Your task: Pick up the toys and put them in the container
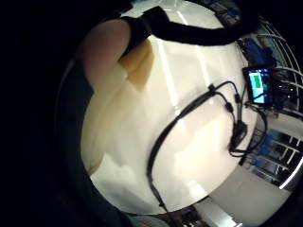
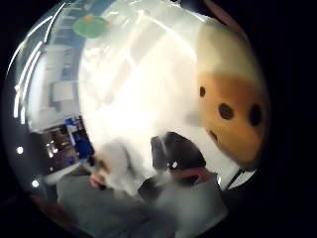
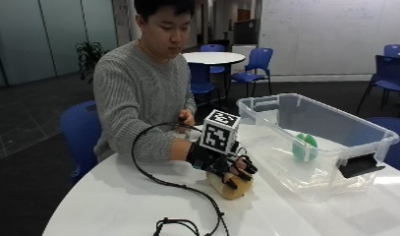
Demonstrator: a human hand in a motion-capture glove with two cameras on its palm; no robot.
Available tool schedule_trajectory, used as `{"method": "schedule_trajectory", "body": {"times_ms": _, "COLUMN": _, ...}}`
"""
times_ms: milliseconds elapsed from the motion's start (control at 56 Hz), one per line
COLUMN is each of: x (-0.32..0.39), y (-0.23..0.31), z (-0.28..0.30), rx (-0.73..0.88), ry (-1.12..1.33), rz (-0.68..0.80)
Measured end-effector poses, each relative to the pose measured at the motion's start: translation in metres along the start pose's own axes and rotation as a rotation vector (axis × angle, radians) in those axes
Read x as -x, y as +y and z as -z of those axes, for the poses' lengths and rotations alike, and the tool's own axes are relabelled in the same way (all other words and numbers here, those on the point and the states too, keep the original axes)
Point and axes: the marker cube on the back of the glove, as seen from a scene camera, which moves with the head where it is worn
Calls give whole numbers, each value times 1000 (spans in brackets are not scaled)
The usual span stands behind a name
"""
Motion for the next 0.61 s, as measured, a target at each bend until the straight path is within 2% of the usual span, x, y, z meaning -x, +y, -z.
{"method": "schedule_trajectory", "body": {"times_ms": 286, "x": -9, "y": -5, "z": -3, "rx": -17, "ry": -10, "rz": -23}}
{"method": "schedule_trajectory", "body": {"times_ms": 483, "x": -18, "y": -21, "z": 4, "rx": -175, "ry": -48, "rz": -46}}
{"method": "schedule_trajectory", "body": {"times_ms": 608, "x": -18, "y": -22, "z": 7, "rx": -199, "ry": -78, "rz": -46}}
